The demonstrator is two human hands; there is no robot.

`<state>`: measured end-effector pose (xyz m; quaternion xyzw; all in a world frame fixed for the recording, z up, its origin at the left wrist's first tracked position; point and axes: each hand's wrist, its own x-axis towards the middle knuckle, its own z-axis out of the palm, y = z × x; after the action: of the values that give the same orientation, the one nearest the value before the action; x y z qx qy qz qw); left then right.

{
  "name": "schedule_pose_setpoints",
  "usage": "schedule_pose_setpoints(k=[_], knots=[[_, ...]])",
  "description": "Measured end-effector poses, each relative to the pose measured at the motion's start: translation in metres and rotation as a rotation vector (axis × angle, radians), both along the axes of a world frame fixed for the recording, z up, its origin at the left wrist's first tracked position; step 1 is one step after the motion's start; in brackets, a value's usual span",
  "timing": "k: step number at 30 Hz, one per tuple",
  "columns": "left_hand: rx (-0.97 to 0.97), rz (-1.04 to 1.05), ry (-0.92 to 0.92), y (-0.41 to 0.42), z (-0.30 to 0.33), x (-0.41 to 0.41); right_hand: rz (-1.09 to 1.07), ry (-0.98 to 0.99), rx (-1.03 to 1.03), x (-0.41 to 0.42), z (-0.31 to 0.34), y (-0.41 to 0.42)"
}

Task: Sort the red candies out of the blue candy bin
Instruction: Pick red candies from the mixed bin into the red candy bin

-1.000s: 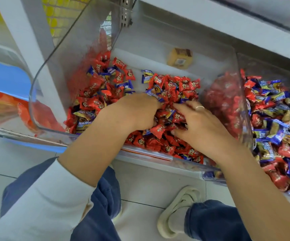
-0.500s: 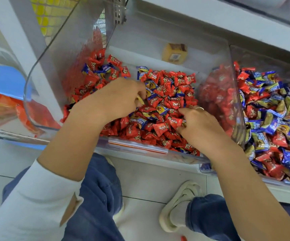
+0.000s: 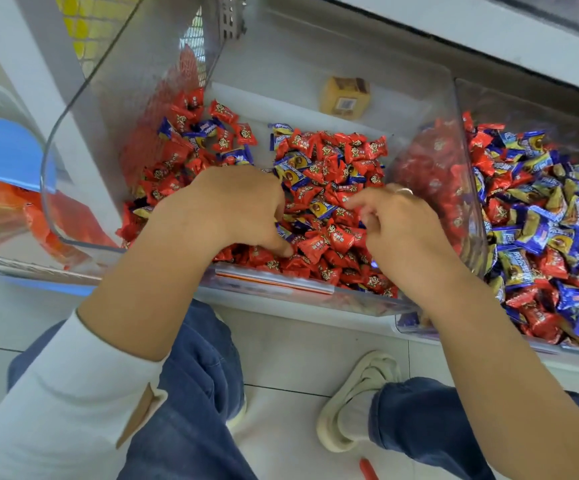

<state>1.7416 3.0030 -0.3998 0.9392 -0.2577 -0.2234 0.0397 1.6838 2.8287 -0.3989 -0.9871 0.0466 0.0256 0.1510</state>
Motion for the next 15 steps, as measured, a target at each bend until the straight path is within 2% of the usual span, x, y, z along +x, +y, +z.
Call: schedule_pose_setpoints(k=[3, 6, 10, 12, 15], knots=[[0.015, -0.043, -0.057, -0.006, -0.004, 0.003, 0.052, -0.050, 0.117, 0.012, 0.000, 0.014], [-0.061, -0.014, -0.023, 0.000, -0.004, 0.005, 0.135, -0.030, 0.112, 0.024, -0.009, 0.027], [-0.240, 0.145, -0.072, 0.028, 0.000, 0.017, 0.286, 0.151, -0.020, 0.030, -0.020, 0.032], [-0.334, 0.281, -0.159, 0.046, 0.004, 0.024, 0.318, 0.149, -0.081, 0.031, -0.023, 0.032], [-0.398, 0.412, -0.224, 0.061, 0.008, 0.034, 0.336, 0.113, -0.057, 0.032, -0.021, 0.033]])
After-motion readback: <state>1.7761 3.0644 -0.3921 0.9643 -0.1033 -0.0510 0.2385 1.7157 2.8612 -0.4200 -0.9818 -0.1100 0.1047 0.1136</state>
